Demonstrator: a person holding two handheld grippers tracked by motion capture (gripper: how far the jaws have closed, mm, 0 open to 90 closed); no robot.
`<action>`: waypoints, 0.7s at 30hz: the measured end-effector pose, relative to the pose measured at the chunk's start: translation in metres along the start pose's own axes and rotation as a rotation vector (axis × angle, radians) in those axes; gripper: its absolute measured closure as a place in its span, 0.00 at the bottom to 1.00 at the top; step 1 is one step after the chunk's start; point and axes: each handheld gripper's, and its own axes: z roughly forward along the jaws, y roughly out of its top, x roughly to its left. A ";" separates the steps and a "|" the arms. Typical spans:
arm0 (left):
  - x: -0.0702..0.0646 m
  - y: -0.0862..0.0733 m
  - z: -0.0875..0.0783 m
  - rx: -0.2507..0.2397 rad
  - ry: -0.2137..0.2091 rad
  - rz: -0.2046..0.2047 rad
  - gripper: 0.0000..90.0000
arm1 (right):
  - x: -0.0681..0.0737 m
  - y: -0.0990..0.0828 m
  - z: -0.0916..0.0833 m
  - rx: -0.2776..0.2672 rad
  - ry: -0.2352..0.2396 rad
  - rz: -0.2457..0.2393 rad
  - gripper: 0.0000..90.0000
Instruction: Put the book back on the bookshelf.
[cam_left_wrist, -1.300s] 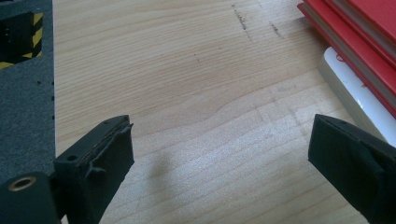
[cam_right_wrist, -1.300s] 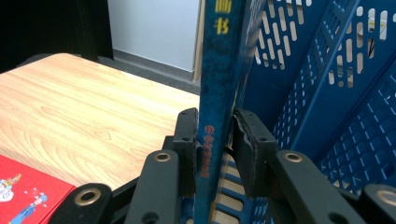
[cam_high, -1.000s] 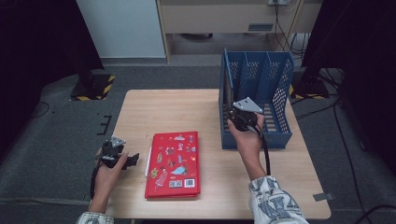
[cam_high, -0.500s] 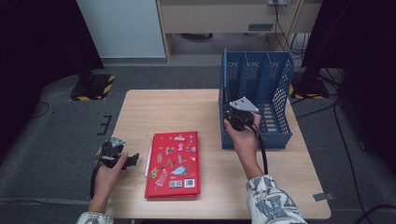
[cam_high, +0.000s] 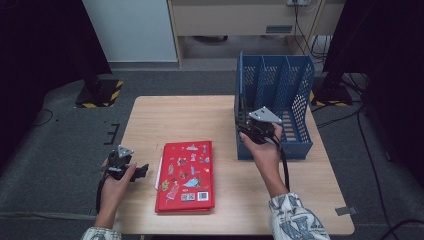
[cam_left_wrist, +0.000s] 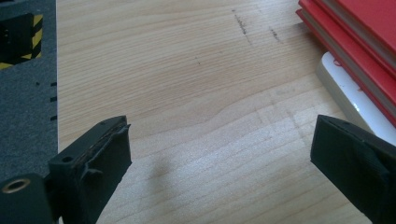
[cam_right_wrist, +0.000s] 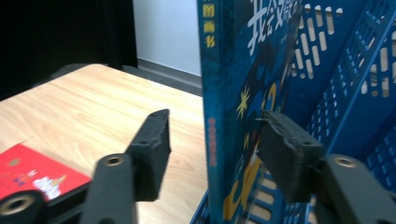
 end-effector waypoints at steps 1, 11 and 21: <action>-0.001 0.000 -0.001 -0.001 -0.004 0.000 0.05 | 0.000 -0.001 -0.002 -0.002 0.007 -0.001 0.42; -0.013 0.001 -0.009 -0.038 -0.031 0.020 0.05 | 0.010 -0.016 -0.028 -0.008 0.116 0.013 0.27; -0.040 -0.001 -0.025 -0.078 -0.113 0.013 0.10 | 0.029 -0.053 -0.050 0.020 0.188 0.030 0.21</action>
